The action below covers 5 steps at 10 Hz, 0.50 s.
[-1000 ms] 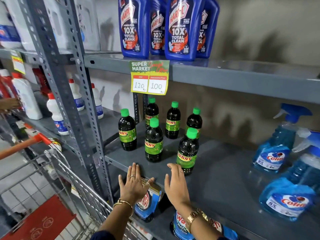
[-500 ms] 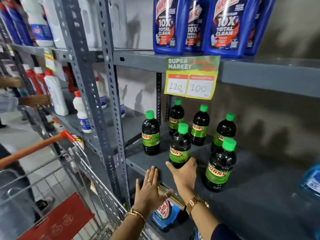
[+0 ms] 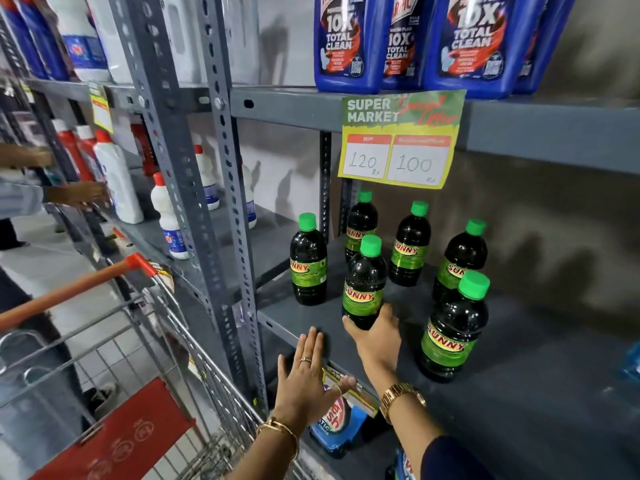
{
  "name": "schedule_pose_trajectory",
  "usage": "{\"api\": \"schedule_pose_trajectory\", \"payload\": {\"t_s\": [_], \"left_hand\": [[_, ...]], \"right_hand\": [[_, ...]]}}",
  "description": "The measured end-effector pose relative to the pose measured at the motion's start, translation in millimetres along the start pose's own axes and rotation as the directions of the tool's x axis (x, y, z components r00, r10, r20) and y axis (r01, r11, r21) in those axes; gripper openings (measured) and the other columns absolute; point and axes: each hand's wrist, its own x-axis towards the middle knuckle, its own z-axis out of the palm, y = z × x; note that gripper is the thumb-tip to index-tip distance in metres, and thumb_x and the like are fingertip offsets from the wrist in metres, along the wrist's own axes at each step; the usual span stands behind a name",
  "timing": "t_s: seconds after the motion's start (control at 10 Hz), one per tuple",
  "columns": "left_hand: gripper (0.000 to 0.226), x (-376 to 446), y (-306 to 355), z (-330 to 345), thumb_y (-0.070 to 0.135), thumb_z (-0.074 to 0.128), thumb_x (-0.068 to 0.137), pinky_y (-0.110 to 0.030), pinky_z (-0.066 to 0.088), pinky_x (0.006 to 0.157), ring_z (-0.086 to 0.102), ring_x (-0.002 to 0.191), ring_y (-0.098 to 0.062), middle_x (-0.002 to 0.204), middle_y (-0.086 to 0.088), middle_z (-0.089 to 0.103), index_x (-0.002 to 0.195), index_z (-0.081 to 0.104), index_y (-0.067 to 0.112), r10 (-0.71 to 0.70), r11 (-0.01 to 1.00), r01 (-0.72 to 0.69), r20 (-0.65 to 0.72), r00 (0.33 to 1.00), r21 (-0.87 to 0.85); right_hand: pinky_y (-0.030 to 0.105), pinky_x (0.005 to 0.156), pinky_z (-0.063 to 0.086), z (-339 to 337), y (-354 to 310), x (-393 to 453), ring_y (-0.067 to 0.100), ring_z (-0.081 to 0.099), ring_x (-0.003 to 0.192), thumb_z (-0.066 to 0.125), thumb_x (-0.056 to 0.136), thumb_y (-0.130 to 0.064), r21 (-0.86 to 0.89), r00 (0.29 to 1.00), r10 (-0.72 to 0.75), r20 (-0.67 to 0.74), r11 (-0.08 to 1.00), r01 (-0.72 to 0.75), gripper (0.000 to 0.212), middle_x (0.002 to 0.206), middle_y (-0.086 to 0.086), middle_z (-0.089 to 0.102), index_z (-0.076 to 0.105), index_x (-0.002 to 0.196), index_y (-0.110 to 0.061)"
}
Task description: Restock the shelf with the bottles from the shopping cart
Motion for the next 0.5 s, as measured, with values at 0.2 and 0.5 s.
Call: {"api": "schedule_pose_trajectory", "payload": {"t_s": [0.2,0.5], "left_hand": [[0.104,-0.1,-0.2,-0.9,0.08,0.032,0.073,-0.054,-0.012,0.113,-0.029,0.131,-0.004,0.141,0.015,-0.033,0.144,-0.018,0.024,-0.003,1.0,0.003,0.024,1.0,-0.013],[0.083,-3.2,9.5,-29.5,0.044,0.048,0.087,-0.059,-0.006,0.113,-0.008,0.146,-0.015,0.159,0.005,-0.01,0.148,-0.004,0.02,-0.031,0.997,0.02,0.153,0.988,0.078]], "right_hand": [[0.035,0.084,0.048,-9.6,1.3,-8.7,0.035,0.056,0.108,0.083,0.063,-0.029,0.051,0.994,0.052,0.099,0.997,-0.057,0.074,0.119,0.021,0.055,0.042,0.119,-0.005],[0.031,0.106,0.034,-41.4,5.4,-41.6,0.03,0.039,0.131,0.069,0.08,-0.012,-0.118,0.949,0.089,0.304,0.991,-0.055,0.078,0.145,0.018,0.032,0.022,0.141,-0.003]]}}
